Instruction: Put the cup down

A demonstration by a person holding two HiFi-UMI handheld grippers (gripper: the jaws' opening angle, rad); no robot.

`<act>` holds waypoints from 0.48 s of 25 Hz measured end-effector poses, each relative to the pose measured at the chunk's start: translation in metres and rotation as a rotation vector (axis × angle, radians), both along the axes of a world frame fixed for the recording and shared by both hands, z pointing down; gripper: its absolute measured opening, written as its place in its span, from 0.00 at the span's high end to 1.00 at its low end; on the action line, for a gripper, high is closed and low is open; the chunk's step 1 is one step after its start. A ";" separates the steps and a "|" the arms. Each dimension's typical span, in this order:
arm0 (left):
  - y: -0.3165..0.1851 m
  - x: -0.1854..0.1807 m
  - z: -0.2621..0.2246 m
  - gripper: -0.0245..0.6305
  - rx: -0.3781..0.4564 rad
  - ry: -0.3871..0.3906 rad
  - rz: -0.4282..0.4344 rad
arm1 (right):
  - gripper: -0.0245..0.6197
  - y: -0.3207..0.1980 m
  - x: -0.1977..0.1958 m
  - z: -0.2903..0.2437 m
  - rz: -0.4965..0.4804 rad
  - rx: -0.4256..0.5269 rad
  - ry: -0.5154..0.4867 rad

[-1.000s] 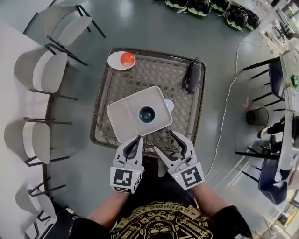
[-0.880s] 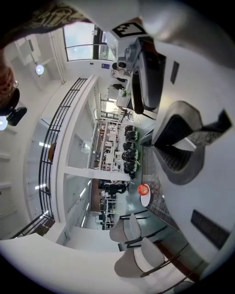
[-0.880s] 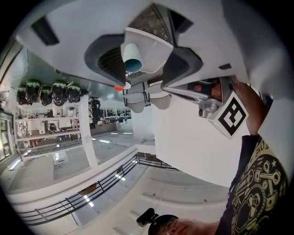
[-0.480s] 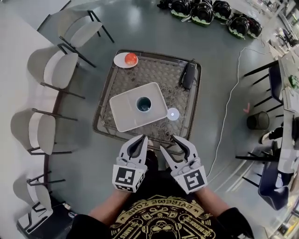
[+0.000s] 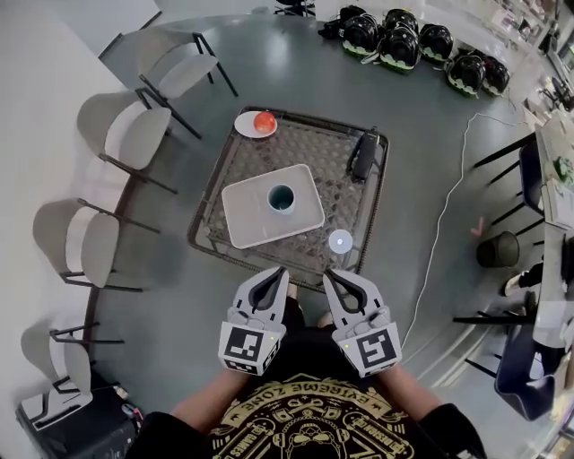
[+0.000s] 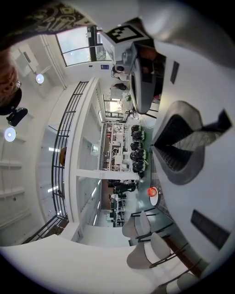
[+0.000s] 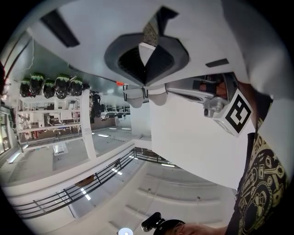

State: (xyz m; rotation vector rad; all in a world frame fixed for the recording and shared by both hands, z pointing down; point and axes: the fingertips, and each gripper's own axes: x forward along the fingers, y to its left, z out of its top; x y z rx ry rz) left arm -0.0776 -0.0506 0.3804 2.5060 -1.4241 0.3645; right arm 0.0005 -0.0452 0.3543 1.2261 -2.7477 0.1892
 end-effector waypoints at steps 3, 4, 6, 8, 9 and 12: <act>0.011 0.001 -0.008 0.95 0.016 -0.007 -0.011 | 0.95 0.011 0.001 -0.008 -0.014 -0.003 0.005; 0.016 0.001 -0.010 0.95 0.018 -0.010 -0.015 | 0.95 0.016 0.001 -0.010 -0.021 -0.011 0.005; 0.027 0.002 -0.013 0.95 0.021 -0.018 -0.027 | 0.95 0.025 0.002 -0.013 -0.037 -0.021 0.004; 0.037 0.003 -0.014 0.95 0.024 -0.032 -0.040 | 0.95 0.033 0.005 -0.016 -0.048 -0.020 0.003; 0.042 0.004 -0.013 0.95 0.023 -0.039 -0.047 | 0.95 0.037 0.007 -0.016 -0.052 -0.019 0.001; 0.058 0.008 -0.010 0.95 0.011 -0.053 -0.063 | 0.95 0.051 0.012 -0.014 -0.070 -0.026 -0.007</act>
